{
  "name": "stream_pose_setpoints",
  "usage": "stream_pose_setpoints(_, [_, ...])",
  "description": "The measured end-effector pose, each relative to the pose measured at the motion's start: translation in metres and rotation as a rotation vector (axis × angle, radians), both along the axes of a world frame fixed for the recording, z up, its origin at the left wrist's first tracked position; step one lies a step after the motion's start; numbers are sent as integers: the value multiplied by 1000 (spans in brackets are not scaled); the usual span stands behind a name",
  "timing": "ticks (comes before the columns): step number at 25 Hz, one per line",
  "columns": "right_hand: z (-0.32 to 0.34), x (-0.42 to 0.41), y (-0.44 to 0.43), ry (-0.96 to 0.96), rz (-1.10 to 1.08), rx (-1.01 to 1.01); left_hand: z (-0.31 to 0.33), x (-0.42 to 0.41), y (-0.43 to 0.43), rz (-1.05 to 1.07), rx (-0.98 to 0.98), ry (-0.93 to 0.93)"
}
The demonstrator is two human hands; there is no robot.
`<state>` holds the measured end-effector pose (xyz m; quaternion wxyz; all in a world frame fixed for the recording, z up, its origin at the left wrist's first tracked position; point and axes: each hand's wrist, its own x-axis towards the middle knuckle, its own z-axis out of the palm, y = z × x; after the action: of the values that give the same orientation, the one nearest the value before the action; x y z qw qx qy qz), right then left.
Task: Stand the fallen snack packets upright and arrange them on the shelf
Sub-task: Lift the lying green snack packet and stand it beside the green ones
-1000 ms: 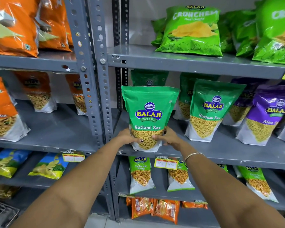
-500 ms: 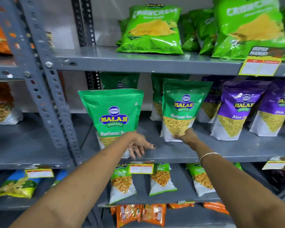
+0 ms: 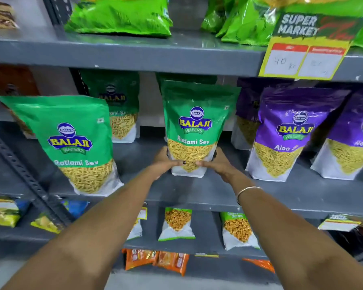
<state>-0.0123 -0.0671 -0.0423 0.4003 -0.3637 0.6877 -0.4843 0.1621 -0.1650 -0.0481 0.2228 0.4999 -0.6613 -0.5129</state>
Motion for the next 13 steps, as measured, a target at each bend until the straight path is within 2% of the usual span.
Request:
stream_pose_setpoints(3, [-30,-11,-3,9,12,-88,-6,1,4,77,-98,-52])
stream_pose_setpoints(6, [2,19,24,96,-56,-46,9,14,26,74,-172,-126])
stream_pose_setpoints(13, [8,43,61,267,-63,-4,29,39,70,-10,-291,-284])
